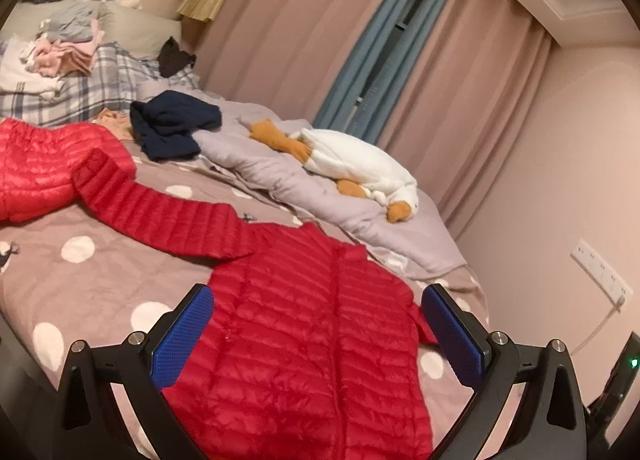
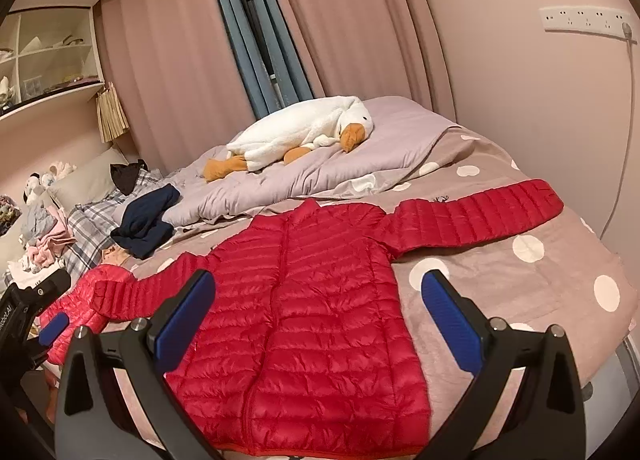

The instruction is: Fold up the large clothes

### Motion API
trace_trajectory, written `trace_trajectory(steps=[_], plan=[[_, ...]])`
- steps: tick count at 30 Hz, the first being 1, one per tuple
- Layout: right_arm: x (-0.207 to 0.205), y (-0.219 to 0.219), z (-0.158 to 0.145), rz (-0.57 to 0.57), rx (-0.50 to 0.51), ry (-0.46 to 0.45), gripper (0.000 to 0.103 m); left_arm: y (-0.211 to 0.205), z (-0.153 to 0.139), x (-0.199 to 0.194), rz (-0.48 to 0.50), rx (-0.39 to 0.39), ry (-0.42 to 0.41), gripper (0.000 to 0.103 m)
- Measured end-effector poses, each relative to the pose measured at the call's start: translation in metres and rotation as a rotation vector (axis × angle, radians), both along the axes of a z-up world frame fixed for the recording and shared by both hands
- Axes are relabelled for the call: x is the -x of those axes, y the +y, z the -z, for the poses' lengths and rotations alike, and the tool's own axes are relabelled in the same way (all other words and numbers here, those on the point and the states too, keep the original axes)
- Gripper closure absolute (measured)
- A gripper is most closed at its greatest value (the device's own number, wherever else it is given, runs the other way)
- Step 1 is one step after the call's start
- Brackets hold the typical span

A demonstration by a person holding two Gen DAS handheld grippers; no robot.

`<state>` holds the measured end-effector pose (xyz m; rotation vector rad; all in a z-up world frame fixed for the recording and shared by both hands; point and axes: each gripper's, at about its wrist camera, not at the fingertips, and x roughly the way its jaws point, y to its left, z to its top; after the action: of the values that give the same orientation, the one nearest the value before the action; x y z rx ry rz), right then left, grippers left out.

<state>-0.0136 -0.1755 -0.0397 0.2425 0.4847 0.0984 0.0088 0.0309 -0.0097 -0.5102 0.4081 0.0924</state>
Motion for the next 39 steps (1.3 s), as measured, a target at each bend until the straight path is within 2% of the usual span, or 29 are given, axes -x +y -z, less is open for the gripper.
trace_trajectory(steps=[5, 15, 19, 21, 25, 29, 31, 33, 35, 39], plan=[[-0.004, 0.0, 0.002, 0.028, -0.002, 0.021, 0.0, 0.015, 0.001, 0.003, -0.094, -0.011, 0.019, 0.0], [-0.018, -0.002, 0.008, 0.054, 0.02, 0.05, 0.0, 0.043, 0.012, -0.011, -0.191, -0.015, 0.029, 0.0], [-0.028, -0.017, 0.018, 0.063, -0.038, 0.087, 0.0, 0.065, 0.024, -0.02, -0.24, 0.035, 0.09, 0.001], [-0.034, -0.029, 0.024, 0.092, -0.074, 0.103, 0.0, 0.08, 0.029, -0.019, -0.274, 0.071, 0.079, 0.003], [-0.048, -0.061, 0.037, 0.172, -0.154, 0.13, 0.0, 0.113, 0.041, -0.028, -0.328, 0.129, 0.101, 0.015], [-0.079, -0.093, 0.05, 0.242, -0.187, 0.172, 0.0, 0.159, 0.067, -0.056, -0.349, 0.241, 0.127, 0.019], [-0.099, -0.115, 0.068, 0.286, -0.204, 0.214, 0.0, 0.187, 0.093, -0.075, -0.409, 0.279, 0.19, 0.02], [-0.114, -0.137, 0.09, 0.392, -0.228, 0.282, 0.0, 0.212, 0.123, -0.088, -0.507, 0.353, 0.28, 0.024], [-0.124, -0.157, 0.108, 0.448, -0.275, 0.309, 0.0, 0.228, 0.142, -0.099, -0.54, 0.404, 0.3, 0.024], [-0.131, -0.195, 0.137, 0.569, -0.479, 0.315, 0.0, 0.245, 0.168, -0.114, -0.57, 0.384, 0.327, 0.024]])
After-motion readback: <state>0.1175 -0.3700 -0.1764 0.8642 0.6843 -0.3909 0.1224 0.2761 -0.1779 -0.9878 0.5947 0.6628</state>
